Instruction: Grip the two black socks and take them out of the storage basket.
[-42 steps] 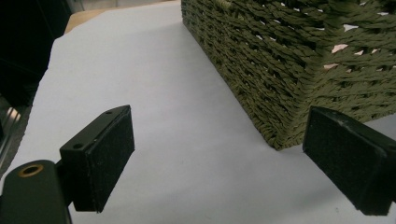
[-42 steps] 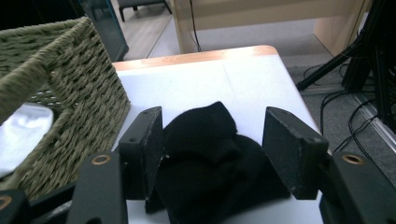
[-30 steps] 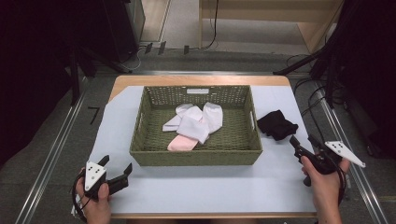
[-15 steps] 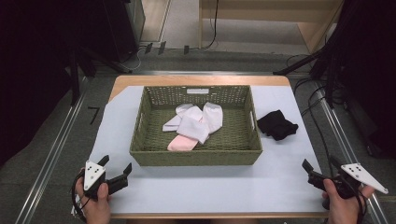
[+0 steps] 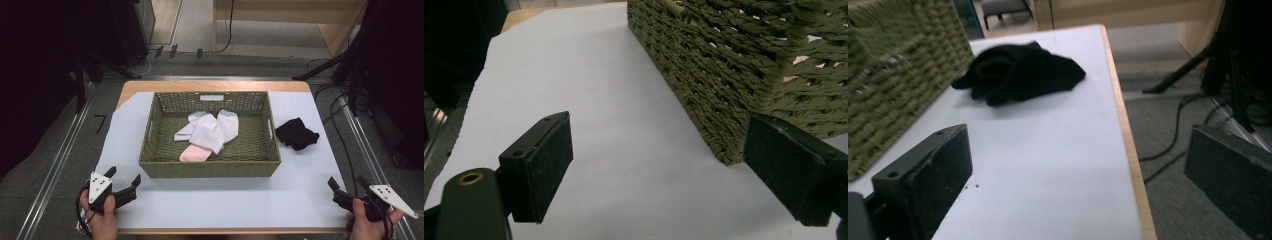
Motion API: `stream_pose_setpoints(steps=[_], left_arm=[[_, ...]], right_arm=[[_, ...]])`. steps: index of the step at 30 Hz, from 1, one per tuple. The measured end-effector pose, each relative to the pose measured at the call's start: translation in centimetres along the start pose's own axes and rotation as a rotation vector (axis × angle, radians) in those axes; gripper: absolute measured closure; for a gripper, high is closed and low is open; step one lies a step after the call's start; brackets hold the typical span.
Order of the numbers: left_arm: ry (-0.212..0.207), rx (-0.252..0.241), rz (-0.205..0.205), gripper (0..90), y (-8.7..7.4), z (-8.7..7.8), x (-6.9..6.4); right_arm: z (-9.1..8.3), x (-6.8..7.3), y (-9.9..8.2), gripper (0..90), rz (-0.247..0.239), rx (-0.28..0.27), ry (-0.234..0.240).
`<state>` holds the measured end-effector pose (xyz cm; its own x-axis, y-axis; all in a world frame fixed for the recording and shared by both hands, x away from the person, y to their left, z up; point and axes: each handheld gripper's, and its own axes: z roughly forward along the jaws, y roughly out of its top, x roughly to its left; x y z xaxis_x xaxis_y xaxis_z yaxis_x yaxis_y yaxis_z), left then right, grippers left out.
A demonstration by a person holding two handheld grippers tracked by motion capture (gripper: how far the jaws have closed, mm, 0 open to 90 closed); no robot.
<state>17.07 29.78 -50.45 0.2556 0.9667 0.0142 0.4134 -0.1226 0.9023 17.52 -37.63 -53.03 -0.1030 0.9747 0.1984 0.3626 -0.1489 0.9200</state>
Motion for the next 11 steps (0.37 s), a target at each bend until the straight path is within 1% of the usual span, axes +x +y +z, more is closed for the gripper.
stream_pose_setpoints(steps=[3,6,8,11], left_arm=[[0.003,0.005,-0.002,13.9,0.03,0.07,0.0],[0.005,0.016,-0.007,13.7,0.08,0.22,0.03],[0.007,0.024,-0.01,13.7,0.11,0.26,0.05],[0.009,0.025,-0.01,13.6,0.12,0.32,0.02]], right_arm=[[0.1,0.51,-0.1,5.9,-0.049,0.007,-0.017],[0.16,0.83,-0.18,6.0,-0.089,0.004,-0.026],[0.17,0.89,-0.18,6.0,-0.087,0.011,-0.031],[0.25,0.79,-0.15,6.0,-0.081,0.018,-0.026]])
